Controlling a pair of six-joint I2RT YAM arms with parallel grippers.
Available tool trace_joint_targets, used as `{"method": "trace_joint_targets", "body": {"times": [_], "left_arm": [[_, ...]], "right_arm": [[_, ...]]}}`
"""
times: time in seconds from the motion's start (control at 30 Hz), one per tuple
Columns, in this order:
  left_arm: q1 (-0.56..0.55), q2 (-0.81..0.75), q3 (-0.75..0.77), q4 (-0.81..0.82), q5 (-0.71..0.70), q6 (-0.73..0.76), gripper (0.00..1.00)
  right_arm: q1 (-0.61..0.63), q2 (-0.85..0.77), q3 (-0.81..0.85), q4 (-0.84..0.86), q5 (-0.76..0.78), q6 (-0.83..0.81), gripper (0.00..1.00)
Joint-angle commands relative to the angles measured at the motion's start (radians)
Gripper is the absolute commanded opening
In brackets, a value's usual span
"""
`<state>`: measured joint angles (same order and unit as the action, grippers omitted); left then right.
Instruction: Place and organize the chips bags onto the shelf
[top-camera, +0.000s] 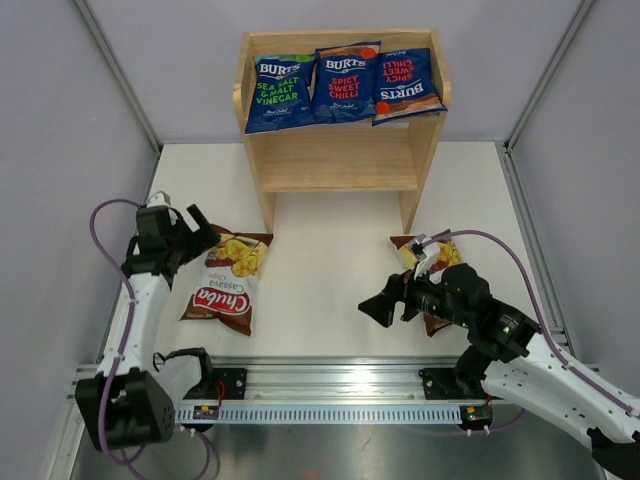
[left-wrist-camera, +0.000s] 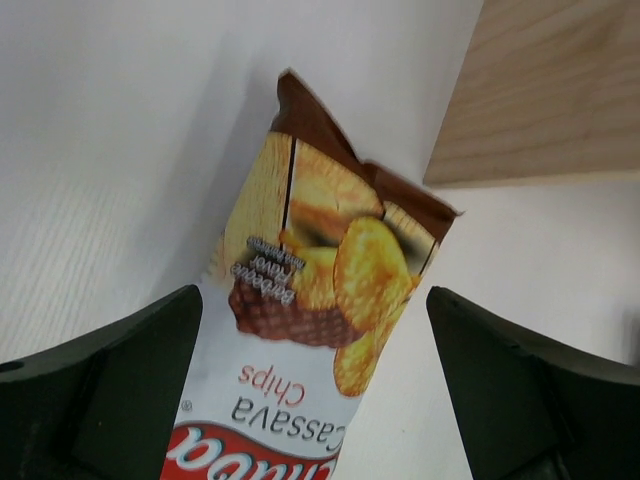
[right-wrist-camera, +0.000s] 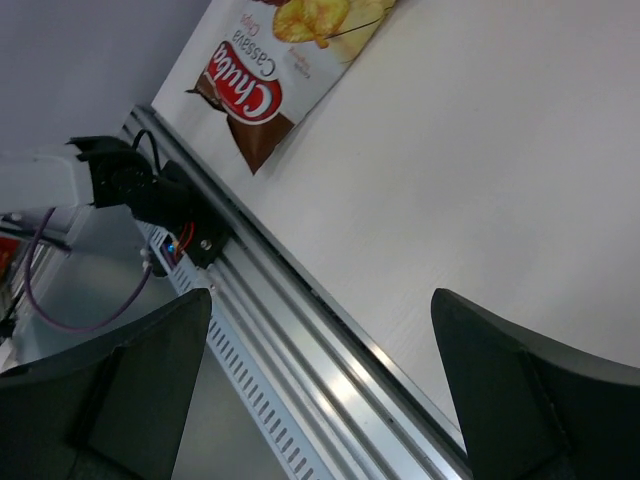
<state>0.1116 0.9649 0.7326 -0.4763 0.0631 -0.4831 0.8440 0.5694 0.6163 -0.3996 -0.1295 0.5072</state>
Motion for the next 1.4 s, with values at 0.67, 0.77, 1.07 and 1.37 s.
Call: {"method": "trace_joint_targets", "body": {"times": [0.67,0.77,1.07,1.37], "left_arm": [[0.246,0.522,0.231,-0.157,0.474,0.296,0.99],[0.246,0.540,0.191,-0.131,0.500,0.288,0.99],[0.255,0.528,0.120,-0.082,0.460,0.244,0.73],[0.300,0.299,0.027,0.024,0.393,0.118,0.16]], "right_arm": [[-0.003,-0.124,-0.161,0.334,-0.455,0.093,1.00],[-0.002,-0.125,-0.162,0.344,-0.460,0.105,1.00],[-0.003,-0.088,-0.162,0.433,-0.496,0.146,0.99],[-0.002,-0.020,-0.188,0.525,-0.496,0.177,1.00]]}}
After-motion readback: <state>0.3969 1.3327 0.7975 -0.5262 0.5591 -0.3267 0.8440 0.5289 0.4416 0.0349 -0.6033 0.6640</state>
